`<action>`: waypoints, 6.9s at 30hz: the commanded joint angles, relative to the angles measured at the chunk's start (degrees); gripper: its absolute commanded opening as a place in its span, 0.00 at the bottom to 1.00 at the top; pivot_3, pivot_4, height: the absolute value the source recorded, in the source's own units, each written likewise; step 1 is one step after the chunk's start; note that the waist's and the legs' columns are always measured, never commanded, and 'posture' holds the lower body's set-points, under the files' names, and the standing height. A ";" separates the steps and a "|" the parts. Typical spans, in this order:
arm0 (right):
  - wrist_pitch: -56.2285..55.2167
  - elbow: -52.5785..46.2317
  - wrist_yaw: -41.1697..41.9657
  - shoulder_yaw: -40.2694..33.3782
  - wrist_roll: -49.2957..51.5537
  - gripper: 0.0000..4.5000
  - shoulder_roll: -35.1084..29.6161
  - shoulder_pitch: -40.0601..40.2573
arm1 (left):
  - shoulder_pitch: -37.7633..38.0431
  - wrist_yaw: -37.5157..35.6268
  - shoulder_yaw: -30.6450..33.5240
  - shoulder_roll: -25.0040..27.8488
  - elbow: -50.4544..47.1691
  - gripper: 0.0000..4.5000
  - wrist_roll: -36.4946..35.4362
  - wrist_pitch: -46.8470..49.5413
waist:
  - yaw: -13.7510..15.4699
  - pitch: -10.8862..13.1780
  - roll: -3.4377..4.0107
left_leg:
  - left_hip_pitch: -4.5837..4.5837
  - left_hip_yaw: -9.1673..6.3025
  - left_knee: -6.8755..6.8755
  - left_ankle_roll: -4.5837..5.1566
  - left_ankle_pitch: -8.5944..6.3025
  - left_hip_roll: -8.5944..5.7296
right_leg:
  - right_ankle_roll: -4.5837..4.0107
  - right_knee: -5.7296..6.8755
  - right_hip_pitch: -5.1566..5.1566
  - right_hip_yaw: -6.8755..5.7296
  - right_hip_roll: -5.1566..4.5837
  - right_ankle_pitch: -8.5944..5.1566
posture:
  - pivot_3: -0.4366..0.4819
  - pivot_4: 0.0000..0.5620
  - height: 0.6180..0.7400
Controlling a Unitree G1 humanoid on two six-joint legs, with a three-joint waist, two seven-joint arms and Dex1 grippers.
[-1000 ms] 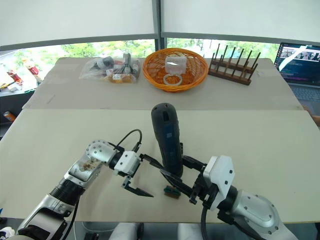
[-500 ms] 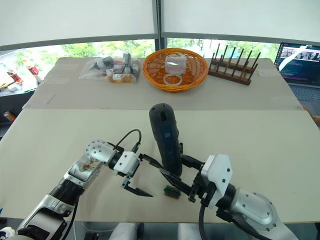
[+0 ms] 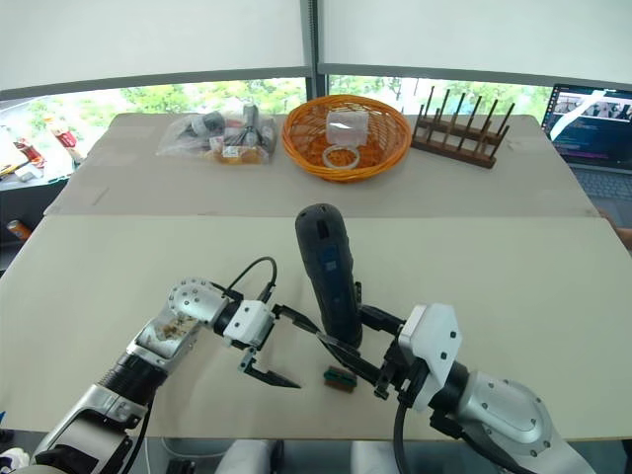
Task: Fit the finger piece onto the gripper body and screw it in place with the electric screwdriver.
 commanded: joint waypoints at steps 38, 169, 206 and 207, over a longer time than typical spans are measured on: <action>-1.30 -1.87 0.55 0.40 0.00 0.43 -0.02 -0.83 | 0.09 -0.65 -0.09 0.01 2.03 1.00 -0.13 -4.18 | 0.01 0.00 0.00 | 0.00 0.00 0.00 0.00 0.00 0.00 | 0.00 0.00 0.00 0.00 0.00 0.00 | 0.48 0.27 1.00; 20.21 31.63 18.46 0.81 12.10 0.43 0.82 -58.58 | -9.46 14.27 4.96 -6.40 14.50 1.00 5.87 -2.71 | -0.82 0.00 -0.01 | -0.26 -0.01 0.02 0.00 0.02 0.00 | -0.02 0.06 -0.35 -0.06 -0.04 0.03 | 0.48 0.27 1.00; 19.71 29.53 16.20 0.88 11.93 0.43 2.67 -55.15 | -9.14 14.19 4.85 -7.42 14.60 1.00 5.70 -2.76 | -1.17 0.00 -0.01 | -0.27 -0.03 0.02 0.00 0.02 0.00 | -0.02 0.06 -0.34 -0.06 -0.04 0.03 | 0.48 0.27 1.00; 19.66 29.44 16.20 0.90 11.90 0.43 2.71 -55.08 | -9.13 14.17 4.84 -7.40 14.51 1.00 5.68 -2.75 | -1.17 0.00 -0.01 | -0.27 -0.03 0.02 0.00 0.02 0.00 | -0.02 0.06 -0.34 -0.06 -0.05 0.03 | 0.48 0.27 1.00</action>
